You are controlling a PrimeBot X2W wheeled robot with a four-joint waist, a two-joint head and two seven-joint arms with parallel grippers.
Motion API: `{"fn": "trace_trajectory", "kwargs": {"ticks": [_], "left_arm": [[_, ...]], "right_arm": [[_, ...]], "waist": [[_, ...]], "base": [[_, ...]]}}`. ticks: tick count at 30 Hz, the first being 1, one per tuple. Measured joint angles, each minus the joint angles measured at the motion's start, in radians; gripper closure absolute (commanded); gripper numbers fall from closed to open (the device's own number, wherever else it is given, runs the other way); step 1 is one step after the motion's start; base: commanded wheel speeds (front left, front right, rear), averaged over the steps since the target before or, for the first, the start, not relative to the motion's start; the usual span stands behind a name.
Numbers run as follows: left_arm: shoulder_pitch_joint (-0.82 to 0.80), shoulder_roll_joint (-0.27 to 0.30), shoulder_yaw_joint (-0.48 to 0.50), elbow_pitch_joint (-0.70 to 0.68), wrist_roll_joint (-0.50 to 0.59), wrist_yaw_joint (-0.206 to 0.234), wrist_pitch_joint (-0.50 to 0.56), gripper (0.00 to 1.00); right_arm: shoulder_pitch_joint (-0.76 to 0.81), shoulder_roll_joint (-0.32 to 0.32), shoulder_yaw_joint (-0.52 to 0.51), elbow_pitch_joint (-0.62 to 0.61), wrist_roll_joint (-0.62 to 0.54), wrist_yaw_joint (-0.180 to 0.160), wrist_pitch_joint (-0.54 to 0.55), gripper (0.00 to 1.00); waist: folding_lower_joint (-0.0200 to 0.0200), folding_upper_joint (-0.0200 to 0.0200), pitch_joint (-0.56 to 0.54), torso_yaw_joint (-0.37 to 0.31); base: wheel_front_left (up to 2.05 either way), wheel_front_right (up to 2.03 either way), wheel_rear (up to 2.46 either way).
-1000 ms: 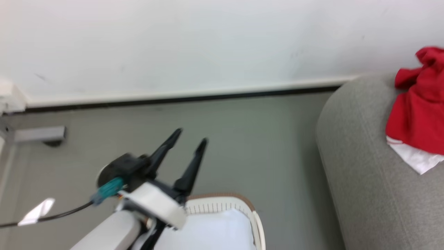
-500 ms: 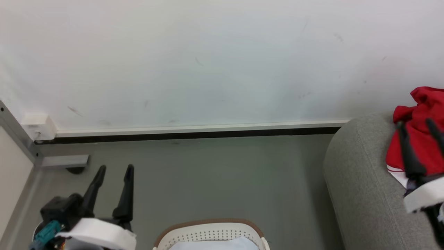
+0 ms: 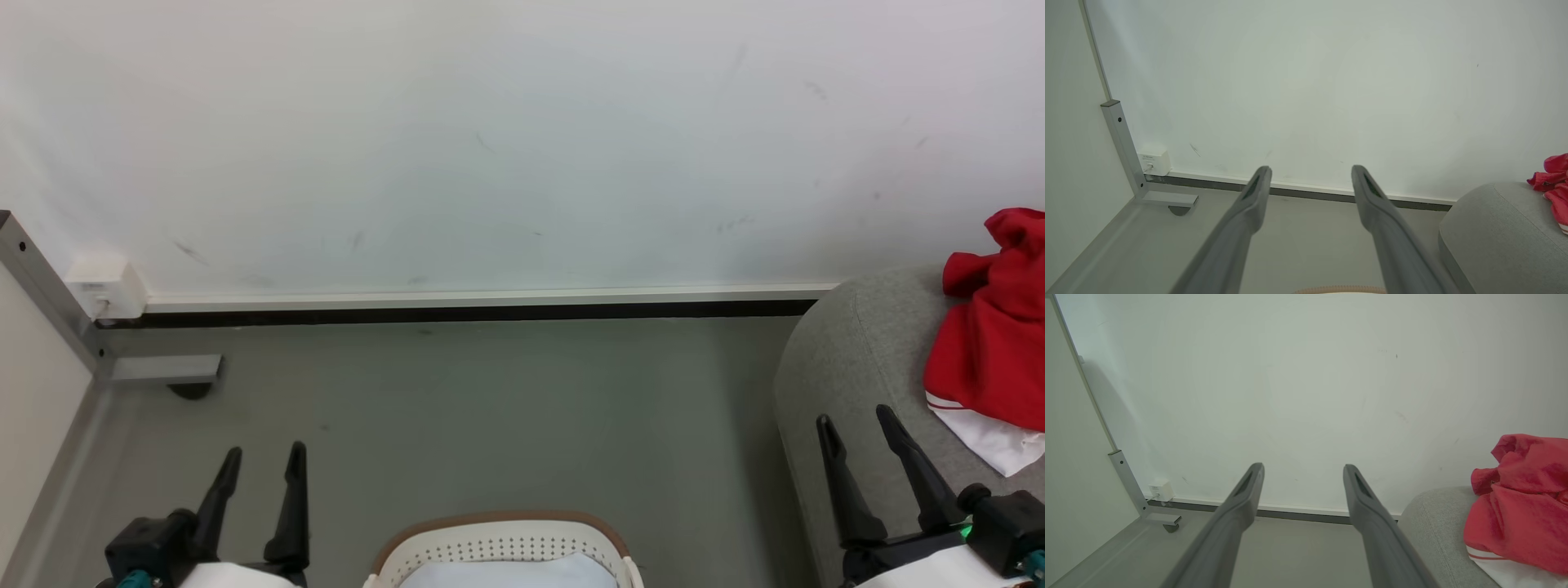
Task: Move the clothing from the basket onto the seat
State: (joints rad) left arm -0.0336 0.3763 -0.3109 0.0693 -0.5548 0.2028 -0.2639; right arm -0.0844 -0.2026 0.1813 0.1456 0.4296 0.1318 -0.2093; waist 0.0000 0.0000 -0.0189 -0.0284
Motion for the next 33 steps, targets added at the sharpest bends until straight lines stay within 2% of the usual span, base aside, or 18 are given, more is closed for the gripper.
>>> {"fn": "trace_trajectory", "kwargs": {"ticks": [7, 23, 24, 29, 33], "left_arm": [[0.009, -0.040, 0.034, 0.018, 0.036, -0.029, 0.000, 0.00], [0.018, -0.087, 0.071, 0.058, 0.069, -0.079, 0.000, 0.00], [0.020, -0.090, 0.070, 0.063, 0.068, -0.079, 0.000, 1.00], [0.043, -0.119, 0.056, 0.101, 0.059, -0.080, 0.003, 1.00], [0.043, -0.130, 0.072, 0.109, 0.008, -0.093, 0.021, 1.00]], "right_arm": [[0.006, 0.036, 0.000, 0.008, -0.043, 0.000, -0.015, 0.00], [0.006, 0.049, 0.009, 0.017, -0.070, 0.000, -0.008, 0.00], [0.008, 0.049, 0.010, 0.023, -0.070, 0.000, -0.007, 1.00], [0.037, 0.054, 0.015, 0.061, -0.063, 0.000, -0.004, 1.00], [0.042, 0.058, 0.006, 0.065, 0.003, 0.000, 0.010, 1.00]], "waist": [[0.0000, 0.0000, 0.007, 0.010], [0.0000, 0.0000, 0.021, 0.011], [0.0000, 0.0000, 0.021, 0.011], [0.0000, 0.0000, 0.021, 0.011], [0.0000, 0.0000, 0.021, 0.011]], "base": [[0.00, 0.00, 0.00], [0.00, 0.00, 0.00], [0.00, 0.00, 0.00], [0.00, 0.00, 0.00], [0.00, 0.00, 0.00]]}}
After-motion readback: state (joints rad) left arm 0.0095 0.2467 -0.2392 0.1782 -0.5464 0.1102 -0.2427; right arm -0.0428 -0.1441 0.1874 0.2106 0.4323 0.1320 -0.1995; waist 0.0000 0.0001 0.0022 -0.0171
